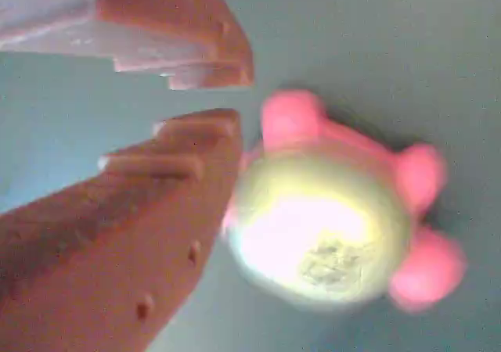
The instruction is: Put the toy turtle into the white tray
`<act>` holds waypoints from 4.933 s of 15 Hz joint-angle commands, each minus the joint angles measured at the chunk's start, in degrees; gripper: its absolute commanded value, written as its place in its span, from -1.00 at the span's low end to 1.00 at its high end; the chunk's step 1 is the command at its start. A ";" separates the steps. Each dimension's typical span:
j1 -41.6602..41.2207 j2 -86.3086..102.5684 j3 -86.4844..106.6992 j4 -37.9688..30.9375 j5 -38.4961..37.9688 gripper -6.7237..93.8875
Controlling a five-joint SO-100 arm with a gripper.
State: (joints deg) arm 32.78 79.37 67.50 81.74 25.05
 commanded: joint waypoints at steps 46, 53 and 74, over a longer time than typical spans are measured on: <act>0.35 -50.98 -57.66 9.05 34.89 0.49; 1.58 -54.14 -60.12 5.98 34.89 0.48; 2.37 -43.15 -51.06 6.33 30.15 -0.90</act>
State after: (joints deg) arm 34.72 24.52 14.50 87.01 55.90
